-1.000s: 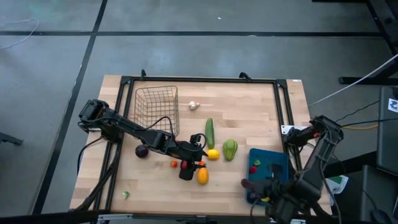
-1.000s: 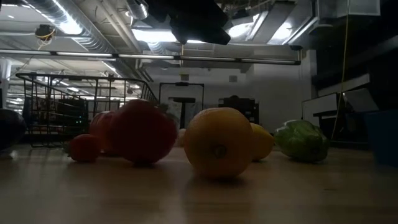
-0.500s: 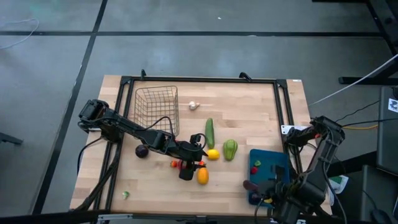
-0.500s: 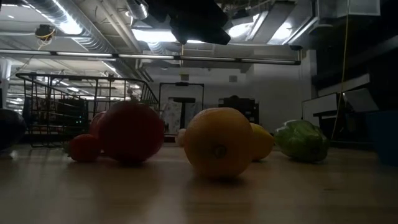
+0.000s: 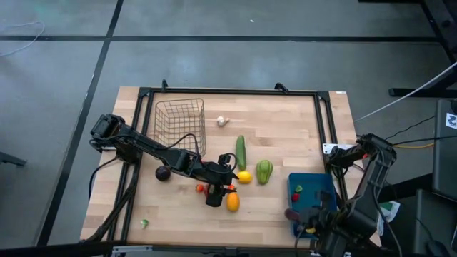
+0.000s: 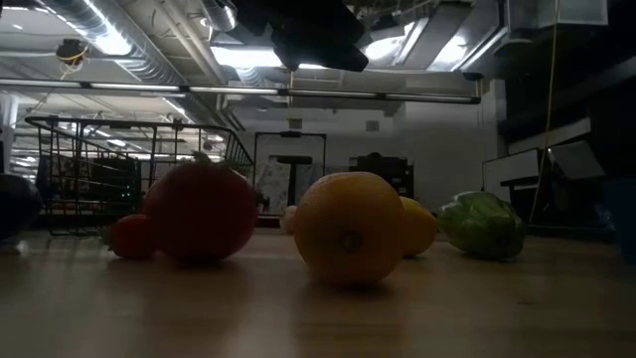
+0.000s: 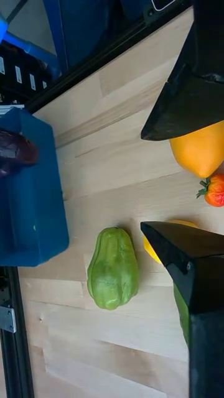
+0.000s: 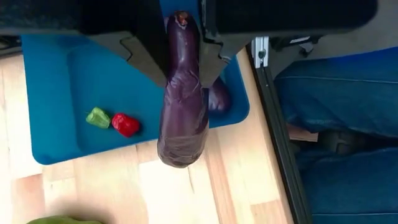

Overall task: Sort produce into baskets
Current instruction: Put the violet eggplant into the blue bin

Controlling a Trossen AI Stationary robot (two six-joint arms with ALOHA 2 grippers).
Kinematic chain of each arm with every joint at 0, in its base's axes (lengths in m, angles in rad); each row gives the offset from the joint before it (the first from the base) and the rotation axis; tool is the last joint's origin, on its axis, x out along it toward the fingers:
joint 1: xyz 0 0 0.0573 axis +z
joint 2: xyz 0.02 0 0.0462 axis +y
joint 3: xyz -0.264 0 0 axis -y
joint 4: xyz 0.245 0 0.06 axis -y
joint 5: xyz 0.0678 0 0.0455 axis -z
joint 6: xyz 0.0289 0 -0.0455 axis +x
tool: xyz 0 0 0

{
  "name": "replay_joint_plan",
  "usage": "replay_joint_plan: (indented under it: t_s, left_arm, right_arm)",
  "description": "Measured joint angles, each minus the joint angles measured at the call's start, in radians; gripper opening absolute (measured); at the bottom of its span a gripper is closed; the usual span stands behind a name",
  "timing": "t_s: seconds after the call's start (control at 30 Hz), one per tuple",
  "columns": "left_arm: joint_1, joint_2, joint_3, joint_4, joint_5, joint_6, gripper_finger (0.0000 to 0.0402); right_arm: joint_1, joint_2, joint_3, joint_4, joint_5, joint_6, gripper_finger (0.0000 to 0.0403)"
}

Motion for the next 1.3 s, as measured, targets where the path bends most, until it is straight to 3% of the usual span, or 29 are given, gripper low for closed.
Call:
replay_joint_plan:
  t_s: [0.33,0.67,0.9,1.17,1.3]
  left_arm:
    - [0.000,0.000,0.000,0.000,0.000,-0.029,0.0221]
    - [0.000,0.000,0.000,0.000,0.000,-0.030,0.0221]
    - [0.000,0.000,0.000,0.000,0.000,-0.030,0.0221]
    - [0.000,0.000,0.000,0.000,0.000,-0.020,0.0221]
    - [0.000,0.000,0.000,0.000,0.000,-0.019,0.0221]
  right_arm:
    - [0.001,0.000,0.092,-0.080,-0.078,0.004,0.0053]
    - [0.001,0.002,-0.038,-0.008,-0.180,-0.003,0.0053]
    - [-0.001,0.002,-0.109,0.108,-0.073,-0.007,0.0053]
    - [-0.022,0.002,-0.119,0.112,0.090,-0.009,0.0053]
    - [-0.058,0.002,-0.119,0.114,0.106,-0.053,0.0053]
